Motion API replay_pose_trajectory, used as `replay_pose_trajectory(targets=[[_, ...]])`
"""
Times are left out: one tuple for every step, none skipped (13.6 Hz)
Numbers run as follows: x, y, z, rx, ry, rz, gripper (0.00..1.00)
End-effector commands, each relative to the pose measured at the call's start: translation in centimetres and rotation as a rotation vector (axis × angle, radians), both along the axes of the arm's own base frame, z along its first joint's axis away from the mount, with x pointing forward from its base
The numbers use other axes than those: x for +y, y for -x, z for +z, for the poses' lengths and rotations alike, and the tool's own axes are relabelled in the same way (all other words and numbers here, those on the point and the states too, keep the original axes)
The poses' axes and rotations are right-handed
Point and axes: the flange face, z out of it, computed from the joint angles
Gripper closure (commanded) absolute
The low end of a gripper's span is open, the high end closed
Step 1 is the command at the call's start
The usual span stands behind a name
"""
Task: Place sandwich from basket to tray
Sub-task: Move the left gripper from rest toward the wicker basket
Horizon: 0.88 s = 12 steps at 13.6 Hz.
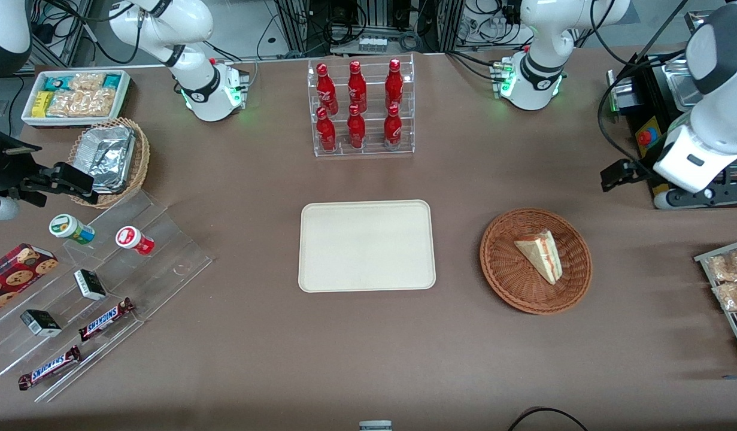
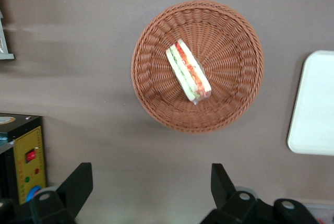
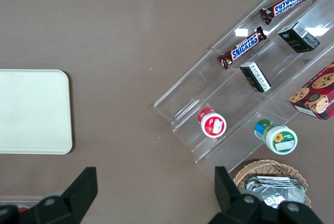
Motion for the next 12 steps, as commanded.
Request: replay_pose_trajectory(targets=[[0.0, 0.4, -2.6, -0.038, -0.015, 0.112, 0.0], [0.0, 0.5, -3.6, -0.042, -0.016, 0.144, 0.0], [-0.1, 0.5, -4.4, -0.045, -0.017, 0.162, 0.0], [-0.2, 0.4, -4.6, -0.059, -0.017, 0.193, 0.0], [-0.2, 0.4, -5.4, -0.063, -0.017, 0.214, 0.0], [-0.3, 0.5, -6.4, -0.074, -0.016, 0.229, 0.0], [-0.4, 0.5, -7.2, -0.084, -0.014, 0.256, 0.0], [-0.5, 0.6, -7.9, -0.094, -0.013, 0.295, 0.0], [-0.6, 0.7, -8.7, -0.099, -0.01, 0.322, 0.0], [-0.7, 0.6, -9.6, -0.091, -0.012, 0.352, 0.0], [-0.9, 0.4, -10.2, -0.084, -0.014, 0.387, 0.0], [-1.4, 0.3, -10.9, -0.079, -0.016, 0.421, 0.0]])
